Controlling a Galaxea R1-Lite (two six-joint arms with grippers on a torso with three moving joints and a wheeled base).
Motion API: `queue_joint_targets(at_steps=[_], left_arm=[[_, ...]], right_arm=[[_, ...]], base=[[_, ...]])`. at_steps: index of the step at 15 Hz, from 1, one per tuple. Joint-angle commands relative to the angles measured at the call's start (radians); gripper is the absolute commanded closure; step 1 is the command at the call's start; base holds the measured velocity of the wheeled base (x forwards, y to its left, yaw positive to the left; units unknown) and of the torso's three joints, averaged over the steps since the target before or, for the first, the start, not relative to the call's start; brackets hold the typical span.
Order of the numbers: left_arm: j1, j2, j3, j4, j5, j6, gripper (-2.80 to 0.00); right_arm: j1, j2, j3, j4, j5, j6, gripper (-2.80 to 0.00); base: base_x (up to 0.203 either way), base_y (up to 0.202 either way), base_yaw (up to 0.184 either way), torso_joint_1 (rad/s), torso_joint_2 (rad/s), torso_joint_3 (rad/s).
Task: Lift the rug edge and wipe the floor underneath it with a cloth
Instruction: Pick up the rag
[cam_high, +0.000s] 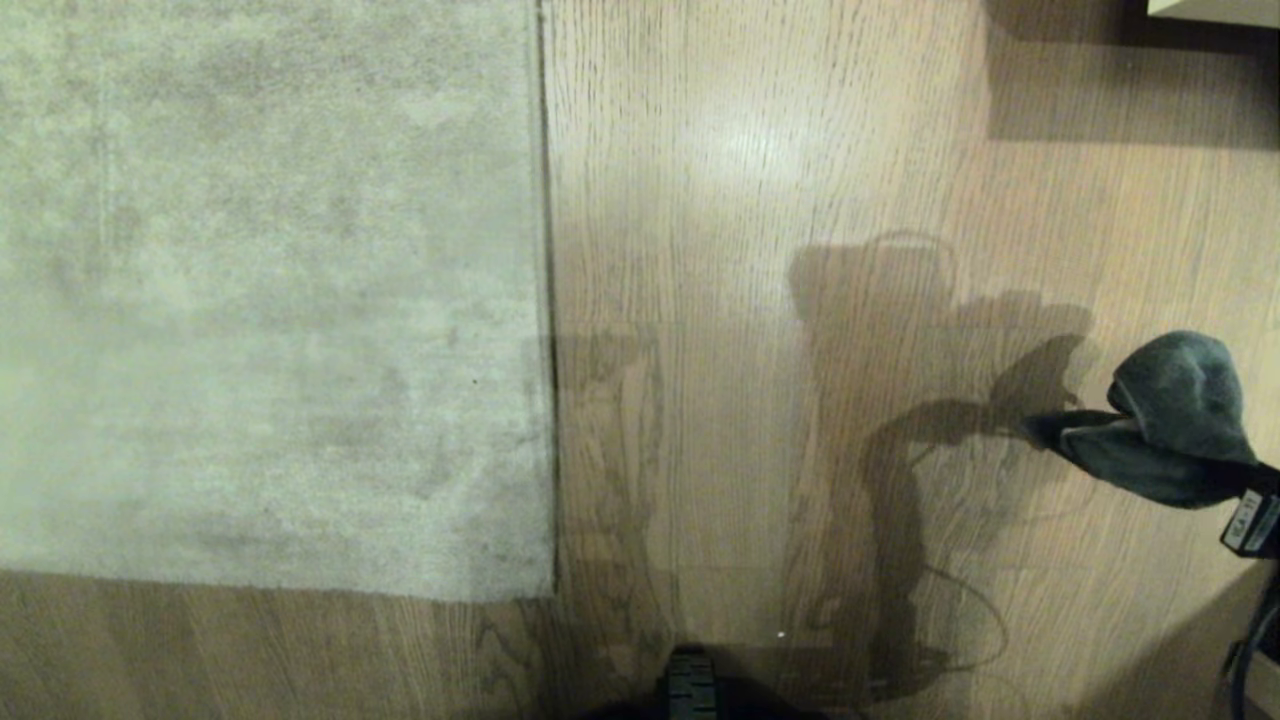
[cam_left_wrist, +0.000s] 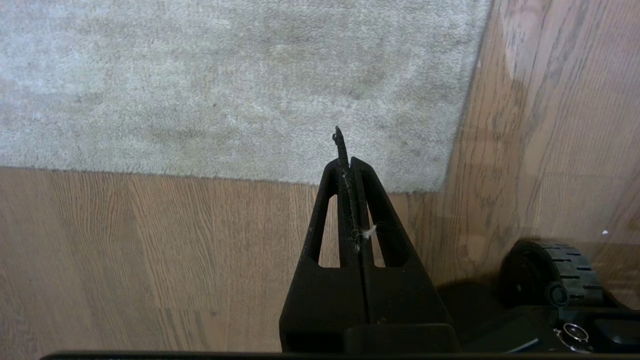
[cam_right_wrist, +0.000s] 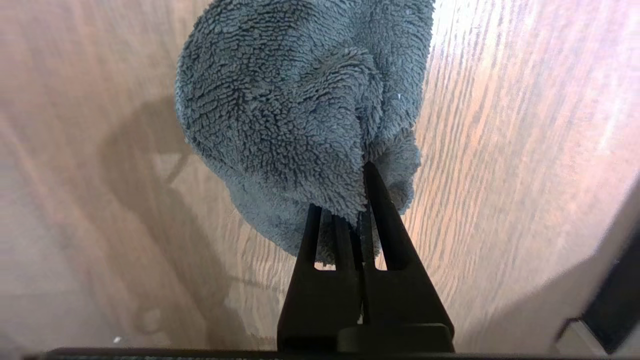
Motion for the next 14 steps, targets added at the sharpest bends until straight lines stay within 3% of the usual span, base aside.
queue_joint_targets(at_steps=[1,6,14], left_arm=[[0.0,0.0,0.0,0.0,0.001,-0.001,0.0],[0.0,0.0,0.0,0.0,0.001,-0.001,0.0],[0.0,0.0,0.0,0.0,0.001,-0.001,0.0]], right_arm=[[0.0,-0.16,0.048,0.038,0.002,-0.001,0.0],[0.0,-0.431,0.116,0.264,0.002,0.019,0.0],[0.002,-1.092,0.12,0.882,-0.028,0.019,0.0]], base=[[0.0,0.0,0.0,0.0,0.0,0.0],[0.0,0.0,0.0,0.0,0.0,0.0],[0.0,0.0,0.0,0.0,0.0,0.0]])
